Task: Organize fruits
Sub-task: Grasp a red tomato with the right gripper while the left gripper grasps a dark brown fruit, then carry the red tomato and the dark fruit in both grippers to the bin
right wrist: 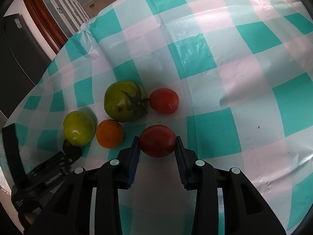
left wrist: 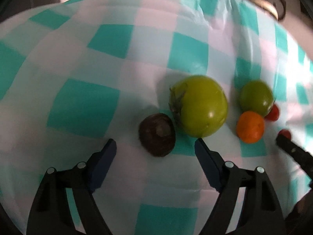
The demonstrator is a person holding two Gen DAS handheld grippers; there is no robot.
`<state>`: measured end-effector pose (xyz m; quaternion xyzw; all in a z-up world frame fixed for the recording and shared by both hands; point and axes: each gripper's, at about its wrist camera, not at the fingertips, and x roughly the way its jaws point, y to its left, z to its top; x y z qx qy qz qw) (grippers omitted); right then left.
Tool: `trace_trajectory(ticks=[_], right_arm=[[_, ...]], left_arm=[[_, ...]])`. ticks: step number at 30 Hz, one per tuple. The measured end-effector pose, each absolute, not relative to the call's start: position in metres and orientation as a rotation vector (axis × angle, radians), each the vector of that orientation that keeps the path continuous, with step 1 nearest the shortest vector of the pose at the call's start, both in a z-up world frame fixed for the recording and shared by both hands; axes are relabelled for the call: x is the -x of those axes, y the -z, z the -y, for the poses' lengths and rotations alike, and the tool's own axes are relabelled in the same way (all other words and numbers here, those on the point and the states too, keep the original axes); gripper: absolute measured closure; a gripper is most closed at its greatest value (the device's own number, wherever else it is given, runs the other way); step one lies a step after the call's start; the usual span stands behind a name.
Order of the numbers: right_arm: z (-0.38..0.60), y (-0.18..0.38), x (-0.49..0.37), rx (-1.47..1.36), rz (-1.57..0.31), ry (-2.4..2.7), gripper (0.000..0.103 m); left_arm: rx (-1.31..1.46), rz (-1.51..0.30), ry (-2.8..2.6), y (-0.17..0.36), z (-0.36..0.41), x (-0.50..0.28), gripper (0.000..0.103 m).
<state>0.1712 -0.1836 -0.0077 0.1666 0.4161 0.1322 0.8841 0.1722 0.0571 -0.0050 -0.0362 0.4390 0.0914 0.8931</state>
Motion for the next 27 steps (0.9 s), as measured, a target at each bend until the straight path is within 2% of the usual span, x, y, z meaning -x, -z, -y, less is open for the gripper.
trace_trajectory(ticks=[1,2,3,5,18,27], right_arm=[[0.183,0.008,-0.172,-0.347,-0.866,-0.274,0.067],[0.184,0.008,-0.173,-0.348,-0.866,-0.274,0.067],[0.182,0.008,-0.175,-0.349,-0.865,-0.275,0.067],[0.180,0.009,-0.177,-0.350,-0.864,-0.276,0.067],[0.185,0.008,-0.174,-0.370,-0.862,-0.298,0.067],[0.187,0.008,-0.173,-0.388,-0.854,-0.311,0.067]], left_arm=[[0.056,-0.916,-0.184,0.006,-0.054,-0.175,0.025],[0.051,-0.912,-0.146,0.005,-0.052,-0.176,0.036],[0.048,-0.907,-0.122,0.004,-0.050,-0.176,0.039],[0.039,-0.895,-0.125,0.002,-0.049,-0.174,0.067],[0.204,-0.867,-0.036,-0.004,-0.065,-0.116,0.067],[0.305,-0.830,-0.019,0.000,-0.069,-0.108,0.067]])
